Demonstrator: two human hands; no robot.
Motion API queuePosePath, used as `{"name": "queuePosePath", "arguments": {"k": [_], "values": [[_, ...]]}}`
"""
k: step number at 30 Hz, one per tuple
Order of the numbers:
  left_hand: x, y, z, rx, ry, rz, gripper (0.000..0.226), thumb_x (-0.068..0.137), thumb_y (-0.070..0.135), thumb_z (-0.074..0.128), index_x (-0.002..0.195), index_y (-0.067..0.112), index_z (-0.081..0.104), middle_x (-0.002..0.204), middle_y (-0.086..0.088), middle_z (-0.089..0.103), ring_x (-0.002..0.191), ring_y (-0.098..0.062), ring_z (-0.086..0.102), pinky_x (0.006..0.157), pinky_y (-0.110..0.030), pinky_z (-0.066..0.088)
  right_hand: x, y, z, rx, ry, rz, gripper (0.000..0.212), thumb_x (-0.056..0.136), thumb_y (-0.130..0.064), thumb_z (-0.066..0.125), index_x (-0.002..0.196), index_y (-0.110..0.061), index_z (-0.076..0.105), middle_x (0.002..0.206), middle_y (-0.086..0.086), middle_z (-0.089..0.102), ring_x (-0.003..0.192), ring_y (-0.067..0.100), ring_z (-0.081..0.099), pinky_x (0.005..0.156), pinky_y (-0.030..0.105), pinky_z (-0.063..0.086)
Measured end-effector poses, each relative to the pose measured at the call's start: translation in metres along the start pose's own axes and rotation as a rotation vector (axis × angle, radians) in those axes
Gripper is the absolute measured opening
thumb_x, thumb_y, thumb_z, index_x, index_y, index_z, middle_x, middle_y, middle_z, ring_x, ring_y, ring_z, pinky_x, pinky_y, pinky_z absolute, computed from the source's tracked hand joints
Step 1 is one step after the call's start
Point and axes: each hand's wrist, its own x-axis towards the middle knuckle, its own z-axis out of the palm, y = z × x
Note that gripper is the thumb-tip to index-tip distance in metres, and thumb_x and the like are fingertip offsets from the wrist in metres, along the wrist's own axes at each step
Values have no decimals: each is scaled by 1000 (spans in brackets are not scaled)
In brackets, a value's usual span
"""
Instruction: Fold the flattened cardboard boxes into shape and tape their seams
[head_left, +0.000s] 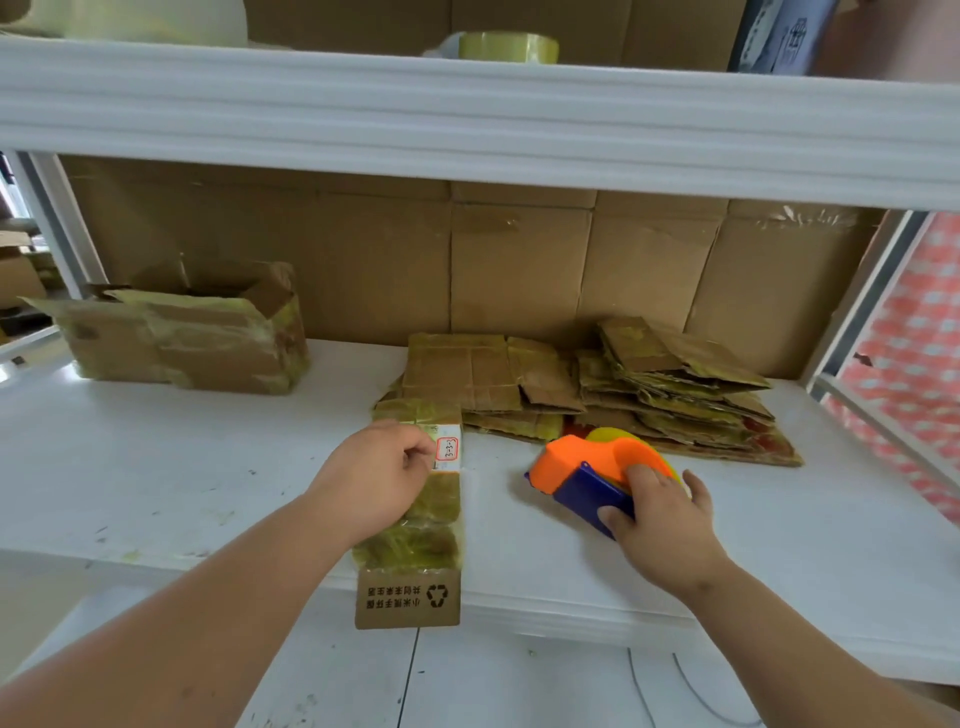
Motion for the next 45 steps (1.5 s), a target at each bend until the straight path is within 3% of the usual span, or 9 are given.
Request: {"name": "queuePosePath", "arguments": {"k": [4,9,13,17,22,29,36,39,45], "values": [[-5,20,-1,-171,-39,-45,16,99,33,55,110,34,67,95,21,54,72,2,53,56,-10,35,-5,-14,-6,52,57,-188,27,95,-39,56,118,-27,49,108,-13,53,117,15,51,119,43,13],[-11,30,-9,-348,-103,-81,31,98,35,59,129,32,62,115,18,59,102,1,56,88,-19,45,-9,-30,-20,144,68,-333,23,96,-37,57,114,-32,45,108,-14,53,116,13,50,120,41,9],[-16,32,-17,-525,-137,-108,33,96,26,64,129,30,62,118,15,63,104,3,57,84,-15,44,-11,-39,-30,152,63,-403,27,91,-47,49,114,-32,46,107,-15,51,114,12,49,120,40,9],[-19,35,-24,-596,-155,-107,23,95,19,65,116,27,71,111,11,70,105,-3,62,86,-19,47,-14,-44,-37,174,61,-455,16,93,-42,55,103,-33,46,100,-13,57,100,9,46,119,39,15],[-21,38,-28,-569,-116,-88,10,95,20,65,92,24,73,98,6,74,99,-12,66,94,-34,53,-18,-50,-49,189,36,-496,16,97,-35,59,110,-30,51,107,-12,62,97,3,39,116,30,15],[-24,35,-31,-533,-2,-110,14,92,24,68,80,20,75,79,9,73,81,-9,67,84,-32,55,-21,-58,-58,257,-55,-533,22,85,-50,61,100,-37,51,96,-17,63,95,9,58,83,32,50],[-26,37,-41,-662,-62,-117,17,93,18,67,79,10,72,73,-3,71,69,-12,64,81,-37,57,-28,-77,-72,272,121,-446,42,84,-66,40,87,-27,56,77,-14,62,70,5,58,57,19,36],[-26,39,-44,-600,-64,-117,17,91,16,69,74,12,73,69,0,71,68,-11,63,77,-33,55,-30,-83,-76,276,158,-410,63,75,-81,30,85,-26,59,71,-14,60,66,4,56,55,20,35],[-29,27,-47,-594,-18,-112,20,94,15,66,75,19,72,78,0,73,74,-13,63,80,-37,55,-34,-94,-81,293,99,-399,67,65,-82,31,91,-27,59,73,-19,58,69,1,59,57,15,36]]}}
